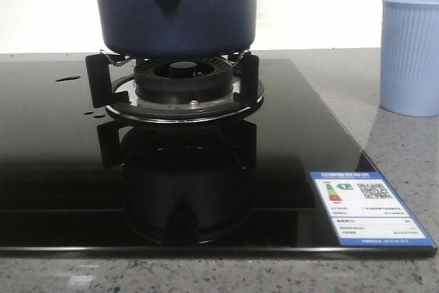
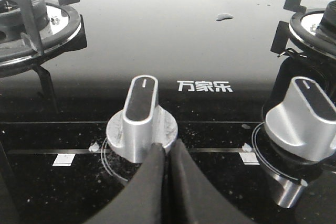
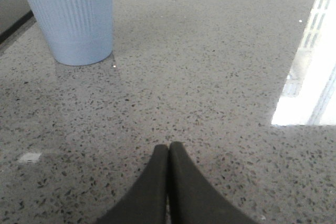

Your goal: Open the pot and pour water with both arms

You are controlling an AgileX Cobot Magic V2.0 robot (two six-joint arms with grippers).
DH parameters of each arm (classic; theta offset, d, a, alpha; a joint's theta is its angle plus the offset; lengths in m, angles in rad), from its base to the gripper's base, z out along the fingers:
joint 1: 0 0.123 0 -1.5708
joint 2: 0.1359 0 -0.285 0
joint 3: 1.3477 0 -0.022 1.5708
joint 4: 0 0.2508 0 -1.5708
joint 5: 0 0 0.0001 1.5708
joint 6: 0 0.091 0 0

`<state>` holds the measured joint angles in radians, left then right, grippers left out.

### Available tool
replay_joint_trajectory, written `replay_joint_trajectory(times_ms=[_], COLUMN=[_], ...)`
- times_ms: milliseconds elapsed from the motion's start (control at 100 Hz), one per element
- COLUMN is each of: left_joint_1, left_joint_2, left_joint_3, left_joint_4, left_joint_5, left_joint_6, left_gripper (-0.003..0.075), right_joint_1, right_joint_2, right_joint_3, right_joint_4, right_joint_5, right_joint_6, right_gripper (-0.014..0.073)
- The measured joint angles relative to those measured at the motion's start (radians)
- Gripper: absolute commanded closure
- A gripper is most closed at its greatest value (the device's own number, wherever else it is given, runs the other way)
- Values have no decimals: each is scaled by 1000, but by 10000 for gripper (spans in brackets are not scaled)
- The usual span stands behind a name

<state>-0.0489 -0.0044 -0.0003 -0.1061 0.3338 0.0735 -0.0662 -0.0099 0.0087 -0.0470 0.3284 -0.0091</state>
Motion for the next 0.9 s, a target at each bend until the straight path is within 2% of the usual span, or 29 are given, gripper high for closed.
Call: replay_joint_trajectory(times_ms=[680, 790, 900], left_joint_1=[0, 0, 0], left_joint_2=[0, 0, 0], left_joint_3=[0, 0, 0], left_joint_4=[0, 35, 97], left_joint_5=[0, 0, -12], left_joint_6=[0, 0, 0], left_gripper=[739, 739, 739], right_joint_1=[0, 0, 0], right_joint_2=[0, 0, 0], right_joint_3=[0, 0, 0], right_joint_4=[0, -25, -61], right_joint_5=[0, -2, -68], right_joint_6=[0, 0, 0], right_gripper=[662, 662, 662])
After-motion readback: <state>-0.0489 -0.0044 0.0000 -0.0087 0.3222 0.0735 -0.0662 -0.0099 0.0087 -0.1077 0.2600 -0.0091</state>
